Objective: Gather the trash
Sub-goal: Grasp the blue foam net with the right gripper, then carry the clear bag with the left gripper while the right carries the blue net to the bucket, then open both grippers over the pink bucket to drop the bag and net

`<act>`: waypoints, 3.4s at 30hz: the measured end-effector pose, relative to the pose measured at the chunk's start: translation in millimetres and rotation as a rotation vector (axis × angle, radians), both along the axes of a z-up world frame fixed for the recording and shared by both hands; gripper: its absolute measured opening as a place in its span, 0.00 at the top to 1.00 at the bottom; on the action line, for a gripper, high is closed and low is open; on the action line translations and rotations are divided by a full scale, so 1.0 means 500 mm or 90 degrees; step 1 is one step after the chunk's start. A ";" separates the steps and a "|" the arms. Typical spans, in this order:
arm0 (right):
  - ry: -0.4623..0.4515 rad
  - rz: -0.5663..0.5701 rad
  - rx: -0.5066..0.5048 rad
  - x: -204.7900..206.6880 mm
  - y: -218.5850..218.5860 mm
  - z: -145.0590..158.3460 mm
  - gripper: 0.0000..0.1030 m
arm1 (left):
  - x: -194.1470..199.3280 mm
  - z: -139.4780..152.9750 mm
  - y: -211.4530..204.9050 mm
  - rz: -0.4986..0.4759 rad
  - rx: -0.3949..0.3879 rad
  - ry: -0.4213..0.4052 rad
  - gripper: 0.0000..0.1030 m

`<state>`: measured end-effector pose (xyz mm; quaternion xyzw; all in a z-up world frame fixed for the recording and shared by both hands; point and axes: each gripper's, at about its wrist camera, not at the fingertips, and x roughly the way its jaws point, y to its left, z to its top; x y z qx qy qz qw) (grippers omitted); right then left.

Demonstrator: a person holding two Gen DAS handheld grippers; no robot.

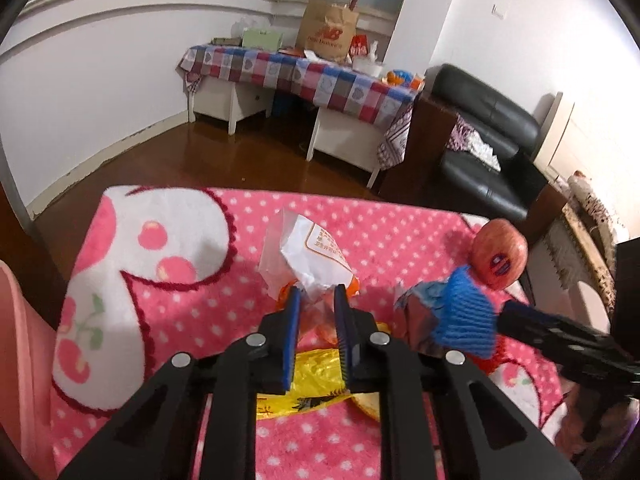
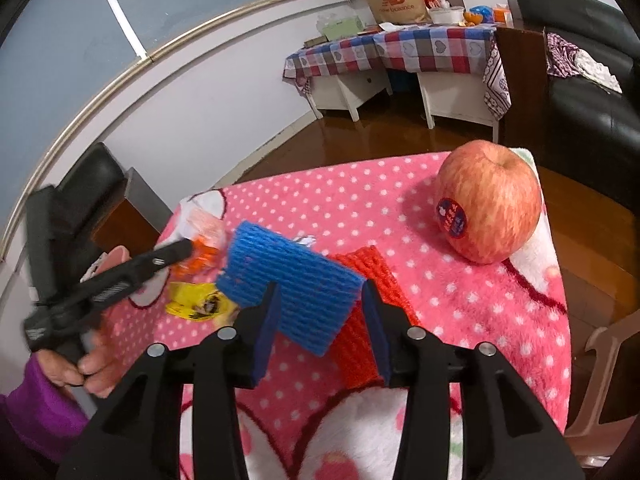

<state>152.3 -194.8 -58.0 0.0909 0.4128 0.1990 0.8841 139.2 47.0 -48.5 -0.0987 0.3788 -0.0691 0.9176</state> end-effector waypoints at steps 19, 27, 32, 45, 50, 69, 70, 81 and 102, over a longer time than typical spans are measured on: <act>-0.039 0.025 -0.032 -0.048 0.034 0.005 0.93 | -0.113 0.054 0.050 0.046 -0.004 -0.030 0.85; -0.078 0.053 -0.011 -0.088 0.056 0.065 0.93 | -0.164 0.079 0.080 0.070 -0.008 -0.051 0.85; -0.092 0.087 -0.003 -0.105 0.099 0.087 0.93 | -0.194 0.092 0.104 0.094 -0.012 -0.059 0.85; -0.104 0.237 -0.012 -0.111 0.319 0.120 0.93 | -0.302 0.111 0.245 0.218 -0.005 -0.078 0.85; -0.115 0.300 -0.021 -0.116 0.426 0.129 0.93 | -0.343 0.103 0.311 0.274 -0.003 -0.073 0.85; -0.099 0.426 -0.032 -0.129 0.669 0.107 0.93 | -0.422 0.075 0.408 0.378 0.059 -0.048 0.84; -0.099 0.430 -0.035 -0.131 0.679 0.104 0.93 | -0.423 0.074 0.411 0.381 0.058 -0.047 0.84; -0.072 0.449 -0.043 -0.140 0.736 0.066 0.93 | -0.438 0.051 0.449 0.404 0.037 -0.033 0.84; -0.029 0.449 -0.011 -0.123 0.745 0.055 0.81 | -0.445 0.043 0.472 0.429 0.019 -0.026 0.78</act>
